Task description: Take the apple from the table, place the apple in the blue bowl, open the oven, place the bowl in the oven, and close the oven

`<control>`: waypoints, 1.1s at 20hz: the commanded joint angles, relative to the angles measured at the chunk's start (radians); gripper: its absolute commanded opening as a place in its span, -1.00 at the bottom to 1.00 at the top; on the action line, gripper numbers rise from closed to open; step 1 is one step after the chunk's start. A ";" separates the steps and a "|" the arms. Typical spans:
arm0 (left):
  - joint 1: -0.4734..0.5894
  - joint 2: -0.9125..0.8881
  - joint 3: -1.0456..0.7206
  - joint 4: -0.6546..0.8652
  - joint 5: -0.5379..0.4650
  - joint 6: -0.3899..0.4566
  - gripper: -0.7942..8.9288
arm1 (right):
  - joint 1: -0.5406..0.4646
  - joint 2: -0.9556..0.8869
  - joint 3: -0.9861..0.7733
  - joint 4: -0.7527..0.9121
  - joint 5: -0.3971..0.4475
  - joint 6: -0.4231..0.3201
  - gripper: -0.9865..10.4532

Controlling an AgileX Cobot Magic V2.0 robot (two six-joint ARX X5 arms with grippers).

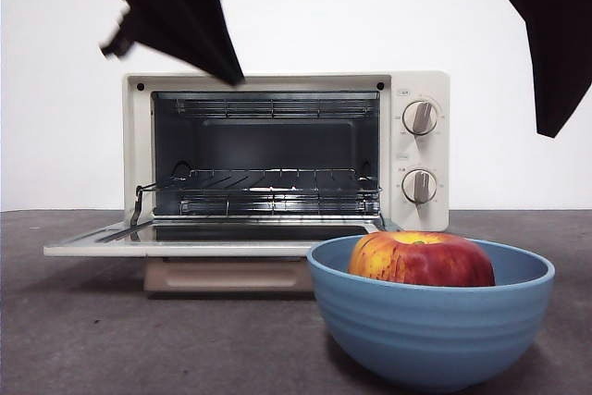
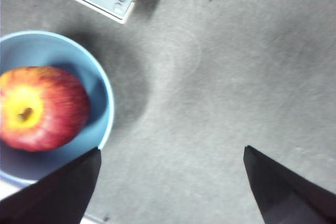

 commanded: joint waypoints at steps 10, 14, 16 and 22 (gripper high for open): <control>0.319 -0.376 -0.164 0.025 0.004 0.015 -0.82 | -0.006 0.189 -0.030 0.182 -0.154 -0.020 -0.11; 0.372 -0.504 -0.322 0.043 0.075 -0.005 -0.82 | -0.006 0.257 -0.067 0.262 -0.183 -0.046 -0.15; 0.372 -0.544 -0.356 0.028 0.080 -0.008 -0.82 | -0.006 0.277 -0.072 0.291 -0.185 -0.048 -0.20; 0.372 -0.597 -0.362 -0.002 0.081 -0.008 -0.82 | -0.003 0.321 -0.121 0.375 -0.246 -0.047 -0.48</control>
